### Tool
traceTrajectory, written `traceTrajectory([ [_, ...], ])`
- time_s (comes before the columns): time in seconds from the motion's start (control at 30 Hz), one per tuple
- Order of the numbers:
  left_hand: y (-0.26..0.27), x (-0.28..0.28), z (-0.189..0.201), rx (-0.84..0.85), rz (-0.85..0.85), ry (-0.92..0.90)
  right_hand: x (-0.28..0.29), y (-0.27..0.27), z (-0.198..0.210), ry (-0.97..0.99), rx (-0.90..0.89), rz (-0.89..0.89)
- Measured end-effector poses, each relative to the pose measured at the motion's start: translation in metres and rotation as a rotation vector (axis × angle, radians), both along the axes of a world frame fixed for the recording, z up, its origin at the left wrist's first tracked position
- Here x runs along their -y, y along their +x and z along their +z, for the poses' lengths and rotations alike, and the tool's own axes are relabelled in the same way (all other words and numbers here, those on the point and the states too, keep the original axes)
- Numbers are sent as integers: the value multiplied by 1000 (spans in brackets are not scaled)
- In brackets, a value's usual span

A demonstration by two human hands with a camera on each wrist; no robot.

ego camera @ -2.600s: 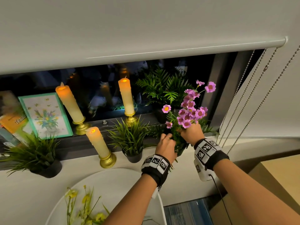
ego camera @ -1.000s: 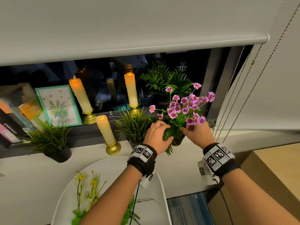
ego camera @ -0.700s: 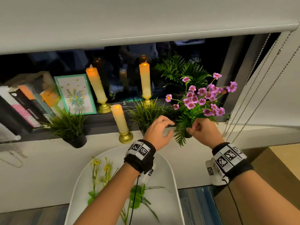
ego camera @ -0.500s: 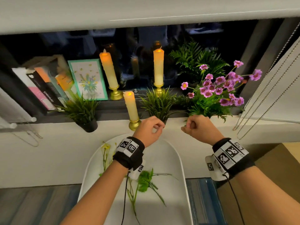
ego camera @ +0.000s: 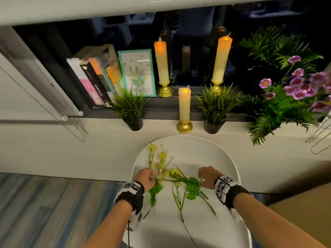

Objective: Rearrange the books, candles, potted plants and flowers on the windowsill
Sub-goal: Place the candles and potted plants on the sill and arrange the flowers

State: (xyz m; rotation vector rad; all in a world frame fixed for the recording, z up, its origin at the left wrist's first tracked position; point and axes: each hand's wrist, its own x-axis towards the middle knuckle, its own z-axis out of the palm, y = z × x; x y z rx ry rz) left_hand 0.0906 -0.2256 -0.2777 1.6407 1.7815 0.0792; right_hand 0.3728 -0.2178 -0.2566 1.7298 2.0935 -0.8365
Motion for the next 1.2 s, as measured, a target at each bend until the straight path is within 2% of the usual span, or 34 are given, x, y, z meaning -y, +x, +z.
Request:
traceTrajectory([
  [0.1, -14, 3, -18, -44, 13, -77, 15, -2, -21, -12, 82, -20],
  [0.17, -16, 4, -24, -79, -3, -95, 16, 0, -23, -2, 53, -76],
  [0.27, -14, 2, -26, -109, 8, -93, 5, 3, -12, 62, -118, -195],
  [0.37, -9, -5, -28, -135, -1, -105, -5, 3, 16, 199, -312, -294],
  [0.47, -8, -11, -32, -124, 14, -127, -10, 4, 38, 313, -387, -301],
  [0.57, -8, -16, -32, -175, -55, -89, -9, 8, 43, 432, -458, -350],
  [0.7, -13, -26, -17, -54, -70, 56, -7, 12, 47, 539, -554, -441],
  [0.77, -16, -30, -7, 54, -50, 121, -5, 13, 44, 523, -511, -424],
  [0.93, -19, -27, 28, 283, -9, 129, -3, 2, 32, 411, -413, -365],
  [1.1, -26, -23, 55, 297, 100, 261, -3, -3, 8, 237, -246, -412],
  [1.2, -29, -25, 65, 322, 74, 270, -1, -4, -3, 157, -143, -400],
])
